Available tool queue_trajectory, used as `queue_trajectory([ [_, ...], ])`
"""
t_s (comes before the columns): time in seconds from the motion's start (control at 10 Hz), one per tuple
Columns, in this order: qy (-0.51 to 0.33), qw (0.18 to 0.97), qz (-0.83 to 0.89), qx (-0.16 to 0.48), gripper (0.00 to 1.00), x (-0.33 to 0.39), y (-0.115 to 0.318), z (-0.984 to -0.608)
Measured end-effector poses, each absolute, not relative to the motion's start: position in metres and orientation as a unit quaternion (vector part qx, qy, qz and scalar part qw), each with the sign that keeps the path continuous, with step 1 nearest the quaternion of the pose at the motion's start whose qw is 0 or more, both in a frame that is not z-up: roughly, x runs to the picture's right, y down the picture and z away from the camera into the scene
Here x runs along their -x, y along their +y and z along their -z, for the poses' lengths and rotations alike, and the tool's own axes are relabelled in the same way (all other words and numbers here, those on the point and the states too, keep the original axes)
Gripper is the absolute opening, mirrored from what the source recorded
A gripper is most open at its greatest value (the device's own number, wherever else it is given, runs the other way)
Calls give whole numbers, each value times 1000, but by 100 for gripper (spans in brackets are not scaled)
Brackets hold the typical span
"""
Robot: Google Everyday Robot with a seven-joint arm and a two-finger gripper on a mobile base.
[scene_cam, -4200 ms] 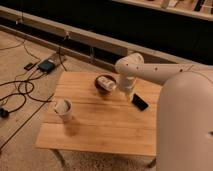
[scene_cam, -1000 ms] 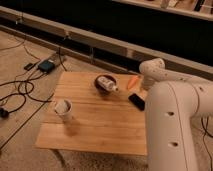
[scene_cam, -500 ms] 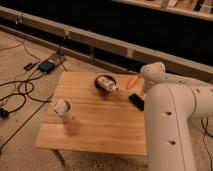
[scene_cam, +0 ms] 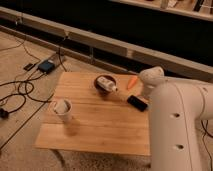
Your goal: Push the eraser across the table
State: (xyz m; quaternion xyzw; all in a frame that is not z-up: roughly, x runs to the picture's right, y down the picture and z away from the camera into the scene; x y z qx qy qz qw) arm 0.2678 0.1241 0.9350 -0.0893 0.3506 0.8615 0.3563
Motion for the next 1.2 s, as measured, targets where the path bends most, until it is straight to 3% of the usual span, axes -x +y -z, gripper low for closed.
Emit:
queue_trajectory([
  [0.5,319,395,-853,118,65,-234,116,-901],
  [1.2,294,426,-837,177,65,-172,126,-887],
])
